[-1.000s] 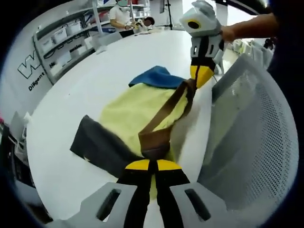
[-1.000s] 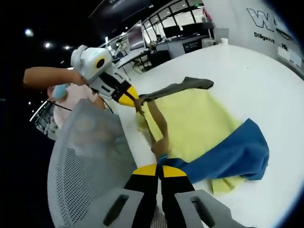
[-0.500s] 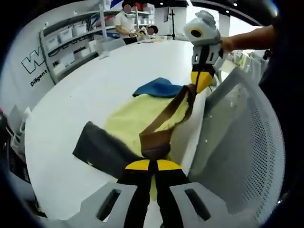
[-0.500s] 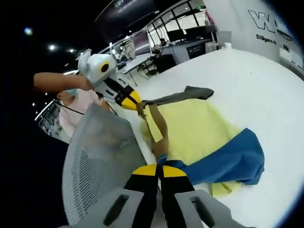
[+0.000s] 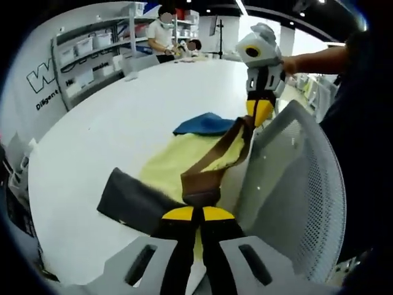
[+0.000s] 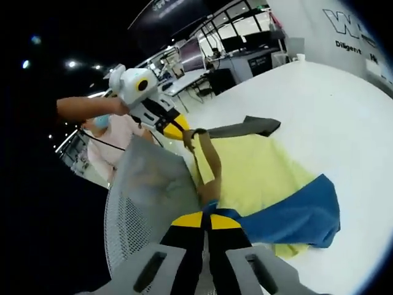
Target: Fold the garment on the visible template until the final outline fits inside the template.
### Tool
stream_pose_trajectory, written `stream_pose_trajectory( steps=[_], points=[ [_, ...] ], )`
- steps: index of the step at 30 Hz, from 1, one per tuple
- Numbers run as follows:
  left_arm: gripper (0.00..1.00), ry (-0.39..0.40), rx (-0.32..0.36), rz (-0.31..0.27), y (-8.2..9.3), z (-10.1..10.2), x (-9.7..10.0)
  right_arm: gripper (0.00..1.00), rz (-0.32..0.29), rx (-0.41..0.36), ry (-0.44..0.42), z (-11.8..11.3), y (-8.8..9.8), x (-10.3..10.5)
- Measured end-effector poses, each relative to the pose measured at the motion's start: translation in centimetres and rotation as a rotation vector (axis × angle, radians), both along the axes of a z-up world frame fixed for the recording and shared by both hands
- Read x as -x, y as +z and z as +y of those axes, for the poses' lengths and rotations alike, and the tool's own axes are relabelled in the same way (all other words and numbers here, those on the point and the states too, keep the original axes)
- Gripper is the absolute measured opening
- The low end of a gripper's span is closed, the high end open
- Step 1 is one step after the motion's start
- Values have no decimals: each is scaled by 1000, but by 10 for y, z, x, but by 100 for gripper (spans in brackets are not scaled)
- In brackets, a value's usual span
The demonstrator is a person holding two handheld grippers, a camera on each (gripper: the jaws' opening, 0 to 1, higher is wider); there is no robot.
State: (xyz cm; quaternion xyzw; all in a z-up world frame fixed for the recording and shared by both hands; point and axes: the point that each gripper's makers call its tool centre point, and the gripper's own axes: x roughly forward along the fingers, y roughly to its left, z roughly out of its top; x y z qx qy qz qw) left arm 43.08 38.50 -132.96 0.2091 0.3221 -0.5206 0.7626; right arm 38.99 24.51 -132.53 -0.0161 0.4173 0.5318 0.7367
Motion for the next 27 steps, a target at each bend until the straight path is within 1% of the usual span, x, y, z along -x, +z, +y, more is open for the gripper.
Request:
stream_pose_trajectory(
  steps=[5, 12, 16, 20, 25, 27],
  points=[
    [4, -20, 1, 0, 9, -2, -2, 0, -3, -19, -6, 0, 14, -3],
    [4, -29, 19, -40, 26, -6, -18, 0, -31, -18, -28, -6, 27, -20],
    [4, -23, 34, -57, 35, -7, -29, 0, -58, -18, -43, -8, 36, -30],
    [4, -23, 34, -76, 40, -9, -41, 0, -85, -14, -68, -13, 44, -44],
    [4, 18, 59, -104, 51, -11, -65, 0, -135, -9, -121, -19, 55, -69],
    [4, 24, 65, -109, 56, -11, -72, 0, -154, -5, -139, -20, 60, -79]
  ],
)
